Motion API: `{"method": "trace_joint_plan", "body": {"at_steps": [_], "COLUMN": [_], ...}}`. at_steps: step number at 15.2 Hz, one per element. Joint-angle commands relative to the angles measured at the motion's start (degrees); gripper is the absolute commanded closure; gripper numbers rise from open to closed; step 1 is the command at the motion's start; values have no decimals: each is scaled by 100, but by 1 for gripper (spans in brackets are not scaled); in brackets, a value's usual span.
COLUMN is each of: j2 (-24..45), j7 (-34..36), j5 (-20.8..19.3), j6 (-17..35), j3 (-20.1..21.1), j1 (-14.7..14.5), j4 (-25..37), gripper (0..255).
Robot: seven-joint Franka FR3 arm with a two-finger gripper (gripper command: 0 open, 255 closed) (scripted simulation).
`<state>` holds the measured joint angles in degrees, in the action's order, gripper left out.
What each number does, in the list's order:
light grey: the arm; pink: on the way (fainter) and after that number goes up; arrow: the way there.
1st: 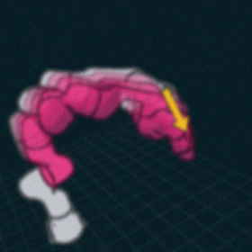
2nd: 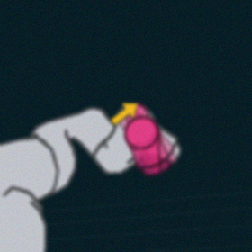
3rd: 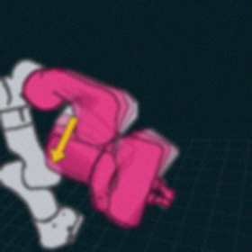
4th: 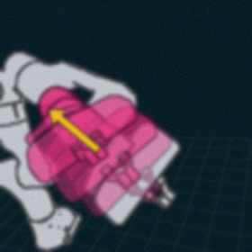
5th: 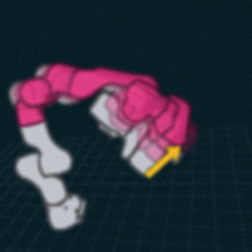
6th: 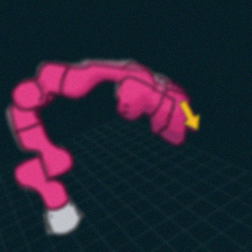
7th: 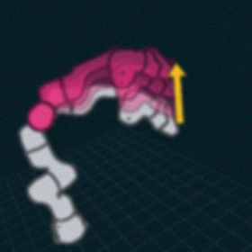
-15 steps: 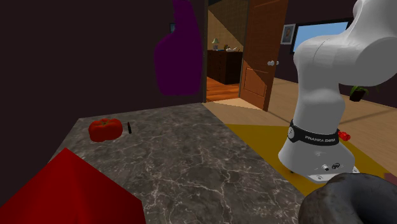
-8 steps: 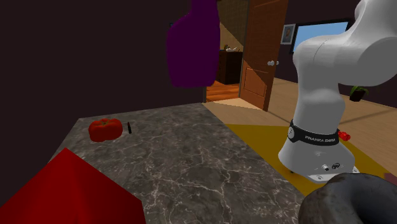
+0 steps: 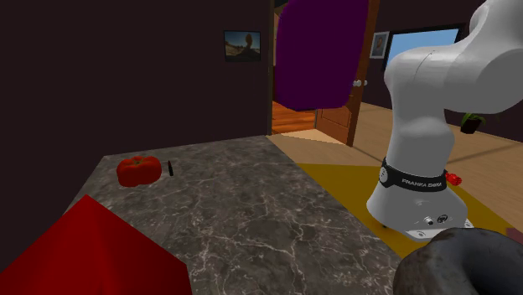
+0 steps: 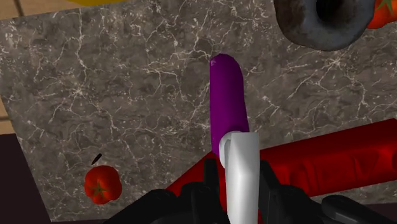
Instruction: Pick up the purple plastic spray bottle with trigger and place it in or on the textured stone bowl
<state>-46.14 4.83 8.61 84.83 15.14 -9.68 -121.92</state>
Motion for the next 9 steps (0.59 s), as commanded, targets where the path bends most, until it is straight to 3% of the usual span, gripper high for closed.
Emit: {"method": "trace_joint_plan", "body": {"at_steps": [1, 9], "j2": [-85, -315], "j7": [229, 1197], "j5": [121, 655], "j6": [-190, -931], "j3": [173, 900], "j1": [-55, -229], "j4": [128, 796], "gripper": [255, 255]}}
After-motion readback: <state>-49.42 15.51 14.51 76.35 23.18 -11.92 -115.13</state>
